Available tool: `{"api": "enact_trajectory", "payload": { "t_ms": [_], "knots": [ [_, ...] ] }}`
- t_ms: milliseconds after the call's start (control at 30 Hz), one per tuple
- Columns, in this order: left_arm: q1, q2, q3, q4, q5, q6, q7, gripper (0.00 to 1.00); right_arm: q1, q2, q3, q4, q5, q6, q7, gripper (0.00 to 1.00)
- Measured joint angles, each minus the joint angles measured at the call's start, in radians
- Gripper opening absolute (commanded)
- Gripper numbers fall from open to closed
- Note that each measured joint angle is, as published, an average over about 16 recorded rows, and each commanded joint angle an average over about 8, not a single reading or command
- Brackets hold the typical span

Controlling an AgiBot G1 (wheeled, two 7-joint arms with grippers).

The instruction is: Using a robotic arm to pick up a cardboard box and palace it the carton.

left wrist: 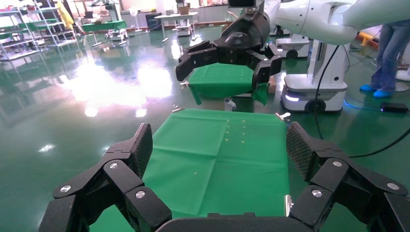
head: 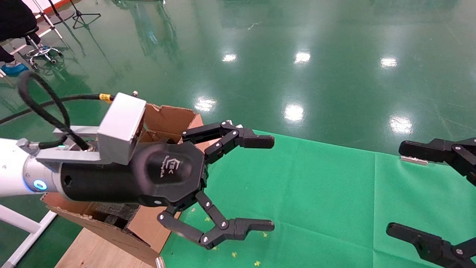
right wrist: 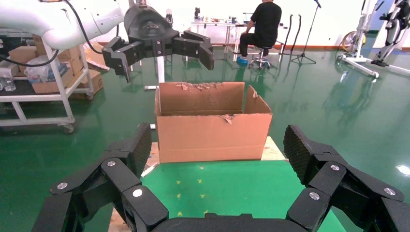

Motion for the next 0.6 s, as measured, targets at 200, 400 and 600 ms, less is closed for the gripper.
{"api": "enact_trajectory", "payload": {
  "t_ms": [200, 400, 600],
  "knots": [
    [-0.005, 0.001, 0.006, 0.004, 0.005, -0.001, -0.003, 1.00, 0.000, 0.000, 0.000, 0.000, 0.000, 0.000, 0.000, 1.00],
    [-0.013, 0.002, 0.014, 0.011, 0.013, -0.003, -0.006, 1.00, 0.000, 0.000, 0.000, 0.000, 0.000, 0.000, 0.000, 1.00],
    [-0.018, 0.003, 0.019, 0.015, 0.018, -0.004, -0.007, 1.00, 0.000, 0.000, 0.000, 0.000, 0.000, 0.000, 0.000, 1.00]
  ]
}}
